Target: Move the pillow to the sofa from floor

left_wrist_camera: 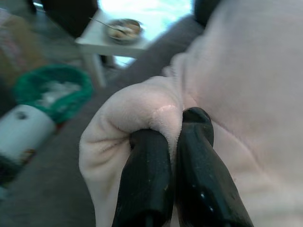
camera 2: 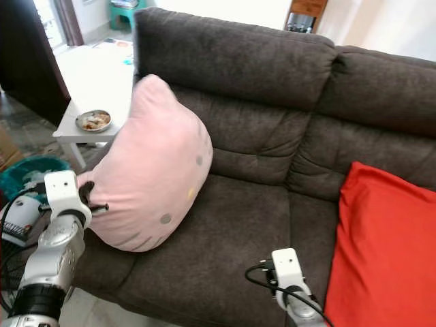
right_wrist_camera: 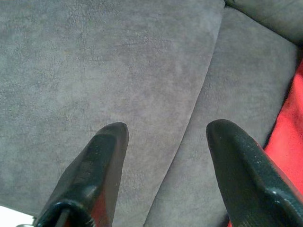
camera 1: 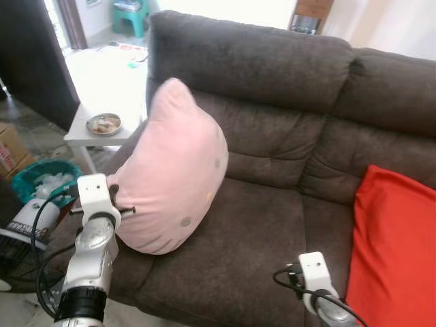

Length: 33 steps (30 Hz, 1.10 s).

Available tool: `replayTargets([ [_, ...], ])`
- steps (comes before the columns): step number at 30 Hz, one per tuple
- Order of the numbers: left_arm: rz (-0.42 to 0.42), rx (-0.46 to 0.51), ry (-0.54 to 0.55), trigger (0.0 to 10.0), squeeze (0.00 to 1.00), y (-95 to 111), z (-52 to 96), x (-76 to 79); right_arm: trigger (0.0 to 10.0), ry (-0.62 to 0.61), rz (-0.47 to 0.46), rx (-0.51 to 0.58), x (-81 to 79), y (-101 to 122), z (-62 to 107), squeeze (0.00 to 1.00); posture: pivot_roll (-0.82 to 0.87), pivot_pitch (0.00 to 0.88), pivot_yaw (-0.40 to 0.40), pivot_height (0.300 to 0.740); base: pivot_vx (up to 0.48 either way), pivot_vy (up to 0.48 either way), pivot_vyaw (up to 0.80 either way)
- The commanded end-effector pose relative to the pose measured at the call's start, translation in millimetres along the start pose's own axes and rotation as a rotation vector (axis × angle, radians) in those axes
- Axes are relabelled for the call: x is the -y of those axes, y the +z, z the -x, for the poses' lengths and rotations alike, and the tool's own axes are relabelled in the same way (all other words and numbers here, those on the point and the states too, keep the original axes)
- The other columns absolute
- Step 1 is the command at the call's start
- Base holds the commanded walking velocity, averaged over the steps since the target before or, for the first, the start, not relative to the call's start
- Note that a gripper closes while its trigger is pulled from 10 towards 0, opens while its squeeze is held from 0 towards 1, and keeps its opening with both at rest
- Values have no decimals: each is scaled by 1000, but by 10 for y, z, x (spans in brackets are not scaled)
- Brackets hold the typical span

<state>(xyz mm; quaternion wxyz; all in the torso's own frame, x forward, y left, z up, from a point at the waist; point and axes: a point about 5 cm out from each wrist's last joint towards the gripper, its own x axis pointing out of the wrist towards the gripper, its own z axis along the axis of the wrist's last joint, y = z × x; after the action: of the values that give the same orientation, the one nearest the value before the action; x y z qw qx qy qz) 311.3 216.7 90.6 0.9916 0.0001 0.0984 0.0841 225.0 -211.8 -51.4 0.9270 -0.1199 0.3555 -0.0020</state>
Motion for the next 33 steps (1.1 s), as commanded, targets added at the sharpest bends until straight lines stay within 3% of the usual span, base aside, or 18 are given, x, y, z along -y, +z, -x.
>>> replayTargets([
  [1, -31, 13, -164, 10000, 0, 6, 31, 235, 10000, -9, 9, -35, 14, -60, 7, 0, 174, 39, -125, 740, 0, 0, 0],
  [2, -21, 3, -332, 10000, 0, -2, 91, 446, 10000, -15, 14, -53, 25, -101, 15, 0, 181, 37, -126, 740, 0, 0, 0],
  [3, -21, 3, -332, 10000, 0, -2, 91, 446, 10000, -15, 14, -53, 25, -101, 15, 0, 181, 37, -126, 740, 0, 0, 0],
  [4, -40, 21, -458, 10000, 0, 18, 160, 591, 10000, -21, -3, -65, 21, -136, 23, 0, 180, 36, -125, 740, 0, 0, 0],
  [5, -50, 27, -512, 10000, 0, 22, 193, 640, 10000, -29, -12, -75, 20, -161, 30, 0, 177, 35, -123, 740, 0, 0, 0],
  [6, -50, 27, -512, 10000, 0, 22, 193, 640, 10000, -29, -12, -75, 20, -161, 30, 0, 177, 35, -123, 740, 0, 0, 0],
  [8, -82, 23, -666, 10000, 0, 11, 292, 740, 10000, -55, -35, -103, 14, -247, 55, 0, 175, 35, -121, 740, 0, 0, 0],
  [13, -142, 2, -754, 10000, 0, -12, 358, 714, 10000, -88, -61, -132, 20, -359, 96, 0, 179, 36, -121, 740, 0, 0, 0],
  [16, -165, 24, -667, 10000, 0, 15, 301, 601, 10000, -91, -60, -152, 14, -430, 124, 0, 179, 35, -122, 740, 0, 0, 0],
  [17, -166, 59, -549, 10000, 0, 65, 225, 498, 10000, -93, -64, -170, 10, -486, 146, 0, 181, 36, -123, 740, 0, 0, 0],
  [20, -166, 102, -350, 10000, 0, 145, 118, 313, 10000, -99, -67, -187, 9, -537, 167, 0, 186, 36, -127, 740, 0, 0, 0],
  [23, -161, 133, -245, 10000, 0, 211, 78, 198, 10000, -102, -67, -191, 6, -553, 174, 0, 186, 36, -127, 740, 0, 0, 0],
  [27, -94, 191, -85, 10000, 0, 316, 26, 49, 10000, -106, -76, -189, -3, -561, 180, 0, 178, 31, -127, 740, 0, 0, 0],
  [29, -59, 198, -50, 10000, 0, 330, 10, 23, 10000, -107, -78, -190, -2, -565, 181, 0, 180, 30, -129, 740, 0, 0, 0],
  [33, -130, 125, -231, 10000, 0, 210, -2, 255, 10000, -101, -73, -198, -24, -588, 191, 0, 183, 26, -130, 740, 0, 0, 0],
])
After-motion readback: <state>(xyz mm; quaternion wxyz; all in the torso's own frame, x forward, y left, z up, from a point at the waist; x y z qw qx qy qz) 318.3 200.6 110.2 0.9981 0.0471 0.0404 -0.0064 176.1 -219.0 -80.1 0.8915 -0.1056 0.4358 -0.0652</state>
